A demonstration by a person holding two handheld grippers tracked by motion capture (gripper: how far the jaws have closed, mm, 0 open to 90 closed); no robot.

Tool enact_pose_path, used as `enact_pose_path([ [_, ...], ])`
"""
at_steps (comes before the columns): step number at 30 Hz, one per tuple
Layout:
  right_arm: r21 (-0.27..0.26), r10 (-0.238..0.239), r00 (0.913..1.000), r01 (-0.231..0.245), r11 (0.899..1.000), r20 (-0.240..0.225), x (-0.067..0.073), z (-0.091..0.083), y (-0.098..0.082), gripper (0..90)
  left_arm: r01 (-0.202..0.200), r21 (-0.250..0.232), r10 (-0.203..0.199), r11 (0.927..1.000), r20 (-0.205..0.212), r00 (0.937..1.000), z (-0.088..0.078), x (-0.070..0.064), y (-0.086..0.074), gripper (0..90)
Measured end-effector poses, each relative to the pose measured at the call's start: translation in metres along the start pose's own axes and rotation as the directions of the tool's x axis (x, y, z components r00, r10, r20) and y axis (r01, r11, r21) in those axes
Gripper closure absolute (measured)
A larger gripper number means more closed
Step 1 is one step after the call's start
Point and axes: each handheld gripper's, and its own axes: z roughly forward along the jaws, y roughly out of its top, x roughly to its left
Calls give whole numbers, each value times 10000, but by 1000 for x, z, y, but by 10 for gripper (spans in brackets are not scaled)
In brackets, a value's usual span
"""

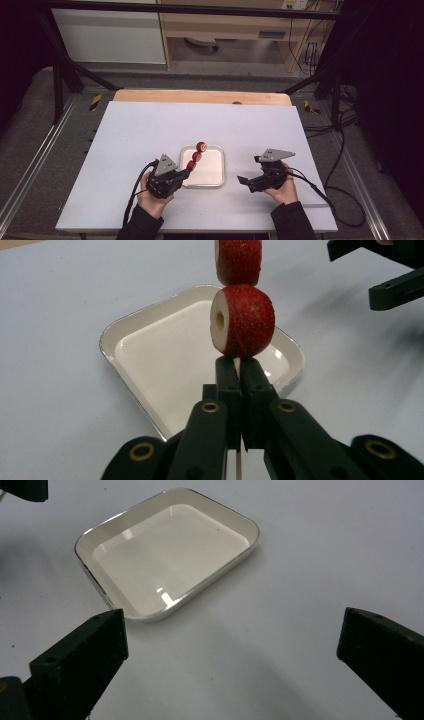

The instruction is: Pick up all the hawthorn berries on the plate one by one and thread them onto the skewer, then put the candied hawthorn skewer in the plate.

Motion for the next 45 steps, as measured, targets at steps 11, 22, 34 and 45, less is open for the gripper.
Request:
enact_pose_path([
  [11, 124, -26, 9993, 22, 9999, 362, -10, -18, -27, 5, -42, 612, 45, 9981, -50, 10000, 19, 2, 8, 886],
  [22, 407, 63, 9994, -77, 9991, 346, -14, -22, -39, 6, 531, 2100, -444, 9763, -458, 9980, 36, 6, 11, 885],
  [34, 308, 155, 9993, -166, 9994, 330, -15, -25, -42, 6, 735, 2939, -511, 9530, -833, 9952, 56, 4, 9, 885],
  [45, 337, 118, 9995, -128, 9993, 300, -15, -24, -42, 6, 584, 3113, -308, 9485, -930, 9952, 70, 6, 4, 883],
])
